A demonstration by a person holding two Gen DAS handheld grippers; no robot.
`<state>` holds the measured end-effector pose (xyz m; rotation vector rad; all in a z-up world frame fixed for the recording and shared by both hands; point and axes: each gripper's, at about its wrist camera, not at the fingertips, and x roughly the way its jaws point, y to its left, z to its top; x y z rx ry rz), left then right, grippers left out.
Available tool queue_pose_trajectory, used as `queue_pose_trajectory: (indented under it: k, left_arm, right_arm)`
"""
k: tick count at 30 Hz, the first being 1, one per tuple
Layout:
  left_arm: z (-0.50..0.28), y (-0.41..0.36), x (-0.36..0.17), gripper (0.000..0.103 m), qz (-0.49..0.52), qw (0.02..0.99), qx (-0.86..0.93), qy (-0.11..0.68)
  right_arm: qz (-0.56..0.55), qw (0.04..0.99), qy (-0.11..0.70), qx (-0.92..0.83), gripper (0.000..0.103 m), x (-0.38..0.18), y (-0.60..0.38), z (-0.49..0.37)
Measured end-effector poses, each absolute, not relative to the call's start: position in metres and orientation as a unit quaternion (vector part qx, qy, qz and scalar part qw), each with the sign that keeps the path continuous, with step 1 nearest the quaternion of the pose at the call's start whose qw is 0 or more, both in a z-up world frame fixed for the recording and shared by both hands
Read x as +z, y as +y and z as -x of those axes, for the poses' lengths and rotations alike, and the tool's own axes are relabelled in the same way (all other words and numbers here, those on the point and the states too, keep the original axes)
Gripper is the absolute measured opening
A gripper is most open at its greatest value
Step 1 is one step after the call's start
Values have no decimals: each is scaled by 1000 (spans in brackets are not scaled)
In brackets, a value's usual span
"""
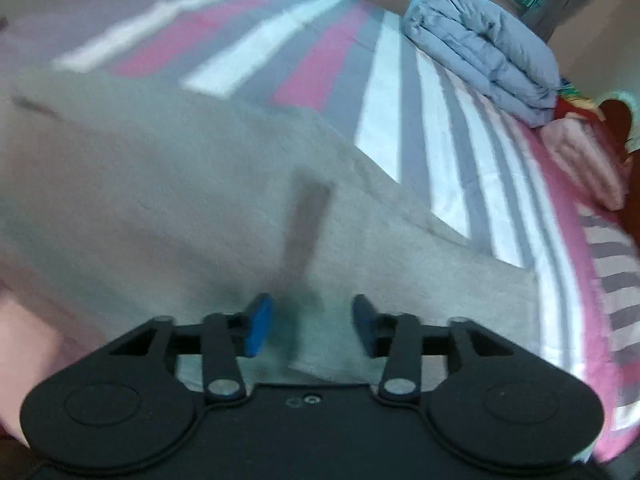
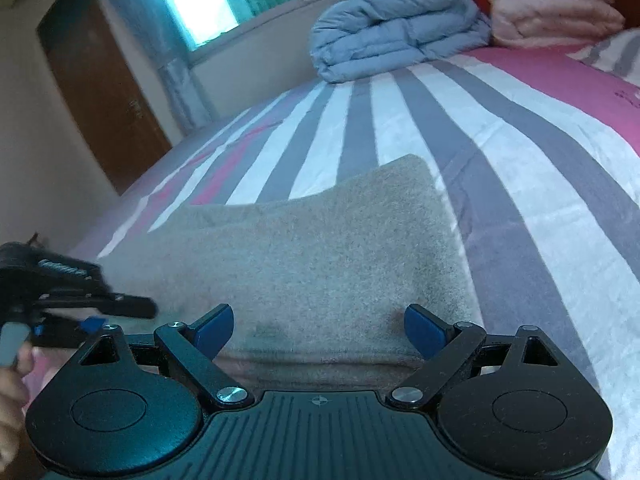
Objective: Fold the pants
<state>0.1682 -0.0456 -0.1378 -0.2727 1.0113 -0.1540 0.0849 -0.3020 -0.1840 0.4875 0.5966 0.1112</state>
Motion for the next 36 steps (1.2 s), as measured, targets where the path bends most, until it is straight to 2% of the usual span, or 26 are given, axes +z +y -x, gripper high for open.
queue_pose_trajectory:
  k: [2, 8, 12, 15, 18, 22, 24, 28, 36]
  left_arm:
    - [-164, -35, -131, 81, 122, 864, -39, 488]
    - [-159, -10, -116, 80, 69, 866, 35, 494]
    - [-156, 8, -110, 80, 51, 869, 55, 489]
    - [-165, 12, -108, 80, 44, 872, 63, 484]
    - [-163, 28, -107, 80, 51, 872, 72, 482]
    - [-170, 49, -113, 80, 62, 869, 93, 482]
    - [-172, 65, -118, 80, 71, 866, 108, 483]
    - [-175, 106, -125, 84, 115, 857, 145, 482]
    - [-194, 184, -163, 89, 317, 806, 142, 479]
  right_arm:
    - [-233, 930, 279, 52, 92, -172, -296, -91]
    - [-165, 929, 329, 41, 92, -181, -250, -118]
    - [-59, 936, 344, 45, 92, -192, -207, -116]
    - [-82, 937, 332, 72, 92, -177, -200, -119]
    - [-49, 952, 295, 65, 92, -160, -181, -128]
    - [-60, 944, 321, 54, 92, -168, -162, -150]
    - [-32, 937, 345, 46, 92, -180, -149, -156]
    - [-39, 934, 354, 30, 98, -196, -146, -156]
    - [-59, 936, 346, 33, 102, -201, -155, -155]
